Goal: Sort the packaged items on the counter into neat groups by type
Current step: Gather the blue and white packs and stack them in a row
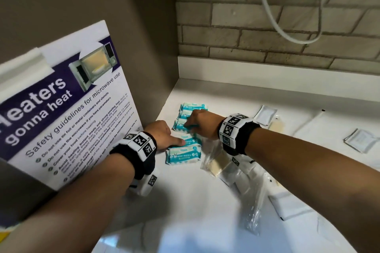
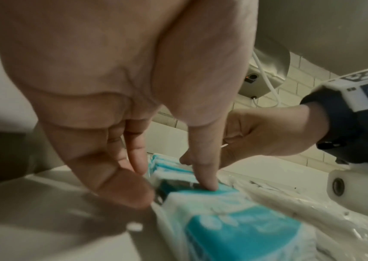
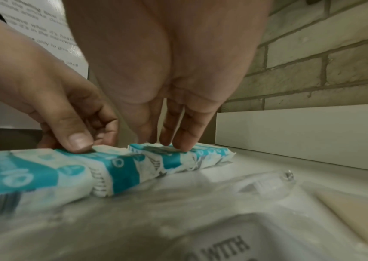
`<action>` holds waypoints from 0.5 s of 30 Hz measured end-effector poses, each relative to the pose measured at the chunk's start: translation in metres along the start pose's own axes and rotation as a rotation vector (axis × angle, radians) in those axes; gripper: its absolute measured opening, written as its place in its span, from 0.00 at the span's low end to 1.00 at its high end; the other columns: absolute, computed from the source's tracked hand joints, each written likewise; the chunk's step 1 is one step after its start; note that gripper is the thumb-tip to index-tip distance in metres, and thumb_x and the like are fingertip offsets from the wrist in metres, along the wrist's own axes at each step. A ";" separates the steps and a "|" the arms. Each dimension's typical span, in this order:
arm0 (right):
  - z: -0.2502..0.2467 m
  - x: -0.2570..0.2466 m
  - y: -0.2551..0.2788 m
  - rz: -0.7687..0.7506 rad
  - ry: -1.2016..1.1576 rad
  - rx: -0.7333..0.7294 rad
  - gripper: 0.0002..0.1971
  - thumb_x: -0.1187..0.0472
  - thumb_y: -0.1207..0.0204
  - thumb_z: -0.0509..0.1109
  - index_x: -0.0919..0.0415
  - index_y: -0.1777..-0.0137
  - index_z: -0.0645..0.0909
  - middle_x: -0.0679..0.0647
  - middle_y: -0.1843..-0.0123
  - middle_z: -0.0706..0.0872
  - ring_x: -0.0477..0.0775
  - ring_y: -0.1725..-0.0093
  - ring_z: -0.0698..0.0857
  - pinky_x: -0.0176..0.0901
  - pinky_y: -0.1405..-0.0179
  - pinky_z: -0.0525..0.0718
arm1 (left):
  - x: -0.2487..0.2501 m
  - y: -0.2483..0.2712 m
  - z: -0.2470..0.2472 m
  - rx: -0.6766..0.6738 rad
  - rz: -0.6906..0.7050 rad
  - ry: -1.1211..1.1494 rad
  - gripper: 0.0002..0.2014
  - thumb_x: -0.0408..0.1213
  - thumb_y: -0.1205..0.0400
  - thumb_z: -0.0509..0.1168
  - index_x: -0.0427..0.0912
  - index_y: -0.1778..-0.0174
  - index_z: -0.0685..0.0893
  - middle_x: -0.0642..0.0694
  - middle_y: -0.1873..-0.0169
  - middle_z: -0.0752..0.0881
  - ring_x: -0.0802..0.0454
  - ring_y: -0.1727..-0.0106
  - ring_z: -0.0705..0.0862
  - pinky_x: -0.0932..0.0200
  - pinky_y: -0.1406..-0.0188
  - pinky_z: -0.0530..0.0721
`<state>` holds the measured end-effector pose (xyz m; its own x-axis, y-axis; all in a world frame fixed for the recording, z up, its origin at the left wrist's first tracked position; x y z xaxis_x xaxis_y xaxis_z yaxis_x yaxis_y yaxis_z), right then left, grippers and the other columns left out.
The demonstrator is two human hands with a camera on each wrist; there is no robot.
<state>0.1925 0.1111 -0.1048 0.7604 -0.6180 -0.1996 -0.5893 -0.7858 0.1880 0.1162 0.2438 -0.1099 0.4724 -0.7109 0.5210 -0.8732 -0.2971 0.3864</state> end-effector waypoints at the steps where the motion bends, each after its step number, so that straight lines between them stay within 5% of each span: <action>1: 0.001 0.000 -0.001 0.006 0.004 0.005 0.17 0.58 0.17 0.64 0.57 0.30 0.82 0.56 0.34 0.85 0.59 0.34 0.79 0.52 0.29 0.76 | -0.001 0.001 0.000 0.009 0.015 -0.017 0.22 0.53 0.34 0.81 0.40 0.64 0.80 0.34 0.54 0.90 0.44 0.60 0.85 0.45 0.48 0.88; 9: -0.001 -0.004 -0.002 0.001 -0.009 0.036 0.15 0.58 0.18 0.65 0.57 0.35 0.86 0.53 0.40 0.89 0.56 0.39 0.83 0.50 0.35 0.80 | 0.004 0.000 -0.007 0.111 0.078 0.027 0.16 0.48 0.31 0.80 0.49 0.71 0.78 0.44 0.62 0.86 0.48 0.59 0.83 0.53 0.50 0.85; 15: -0.001 -0.002 -0.002 0.022 -0.017 0.025 0.19 0.53 0.19 0.67 0.56 0.30 0.83 0.53 0.34 0.85 0.55 0.35 0.80 0.48 0.33 0.79 | 0.000 -0.011 -0.002 0.044 -0.013 0.137 0.25 0.44 0.42 0.87 0.41 0.59 0.82 0.42 0.57 0.91 0.43 0.54 0.90 0.45 0.47 0.89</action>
<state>0.1923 0.1139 -0.1037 0.7422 -0.6357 -0.2120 -0.6129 -0.7719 0.1689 0.1258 0.2482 -0.1121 0.4932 -0.6141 0.6161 -0.8698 -0.3354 0.3619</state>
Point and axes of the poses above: each hand's wrist, its own y-axis away from the middle knuckle, its own z-axis out of the palm, x = y × z, the point moved 4 cm from there along -y, towards the middle knuckle
